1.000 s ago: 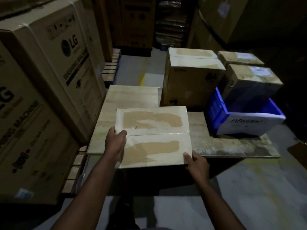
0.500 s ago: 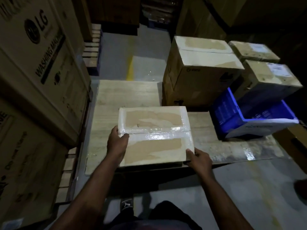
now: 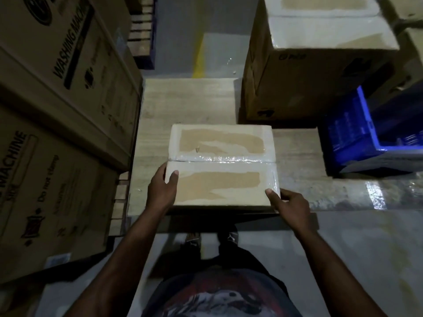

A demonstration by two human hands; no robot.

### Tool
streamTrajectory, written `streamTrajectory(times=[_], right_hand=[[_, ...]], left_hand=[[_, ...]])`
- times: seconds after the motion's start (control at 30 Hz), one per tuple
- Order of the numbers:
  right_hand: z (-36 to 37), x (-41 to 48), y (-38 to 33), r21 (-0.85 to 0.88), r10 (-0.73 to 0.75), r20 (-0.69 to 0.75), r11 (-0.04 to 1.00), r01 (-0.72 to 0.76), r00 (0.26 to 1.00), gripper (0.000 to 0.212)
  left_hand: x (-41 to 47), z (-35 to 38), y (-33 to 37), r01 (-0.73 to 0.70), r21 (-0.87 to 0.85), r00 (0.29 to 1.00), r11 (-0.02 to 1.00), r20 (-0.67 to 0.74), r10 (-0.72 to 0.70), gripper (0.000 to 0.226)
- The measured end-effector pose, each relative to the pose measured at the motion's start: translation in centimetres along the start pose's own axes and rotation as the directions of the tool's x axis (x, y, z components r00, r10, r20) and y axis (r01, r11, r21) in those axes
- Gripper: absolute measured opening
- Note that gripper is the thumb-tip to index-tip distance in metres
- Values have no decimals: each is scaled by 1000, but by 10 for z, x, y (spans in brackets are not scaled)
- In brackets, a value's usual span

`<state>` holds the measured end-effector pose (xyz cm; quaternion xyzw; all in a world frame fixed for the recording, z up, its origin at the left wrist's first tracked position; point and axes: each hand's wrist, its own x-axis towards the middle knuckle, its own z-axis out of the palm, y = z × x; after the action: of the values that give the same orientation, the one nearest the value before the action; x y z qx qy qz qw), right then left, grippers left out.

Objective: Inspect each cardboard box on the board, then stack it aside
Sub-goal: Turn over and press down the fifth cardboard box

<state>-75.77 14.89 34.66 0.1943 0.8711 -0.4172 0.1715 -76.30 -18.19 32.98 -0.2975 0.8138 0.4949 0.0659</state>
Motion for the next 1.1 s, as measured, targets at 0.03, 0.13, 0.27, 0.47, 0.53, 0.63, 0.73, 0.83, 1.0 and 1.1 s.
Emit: streamTrajectory(times=[0.03,0.13,0.27,0.47,0.53,0.63,0.73,0.83,1.0,1.1], right_hand=[[0,1,0,25,-9,17,1000,8,1000,33],[5,2,7,107,-41,70,994,33,997,40],[11,-1,14,272,-69,113,962,36,991,64],[12,-3,6,305,-92,60,950,70,994,41],[5,0,-4,345,-72,19,937,61,997,33],[-13,2,-24,404,-61,-26,913,66,998,36],[-27,2,-40,421,-87,-35,902,94,996,61],[-32,-1,-49,431,-132,-35,892,134,991,41],[-30,-2,-50,335,-285,6,904,267,958,19],[-23,1,-52,333,-298,-31,897,291,954,17]], left_hand=[[-7,1,-2,48,-7,999,999,6,-48,41],[-27,3,-10,140,-103,990,985,46,-136,48],[-38,3,-16,203,-177,978,963,73,-193,59],[-29,-4,-4,309,-141,946,941,146,-289,65],[-28,-11,0,324,-251,940,912,198,-279,63],[-35,-25,7,273,-406,955,872,226,-193,51],[-41,-39,20,240,-467,959,851,249,-133,50],[-42,-51,29,156,-439,969,885,242,-51,42],[-46,-52,32,-36,-280,989,959,128,75,22],[-41,-44,29,-130,-195,989,972,50,142,42]])
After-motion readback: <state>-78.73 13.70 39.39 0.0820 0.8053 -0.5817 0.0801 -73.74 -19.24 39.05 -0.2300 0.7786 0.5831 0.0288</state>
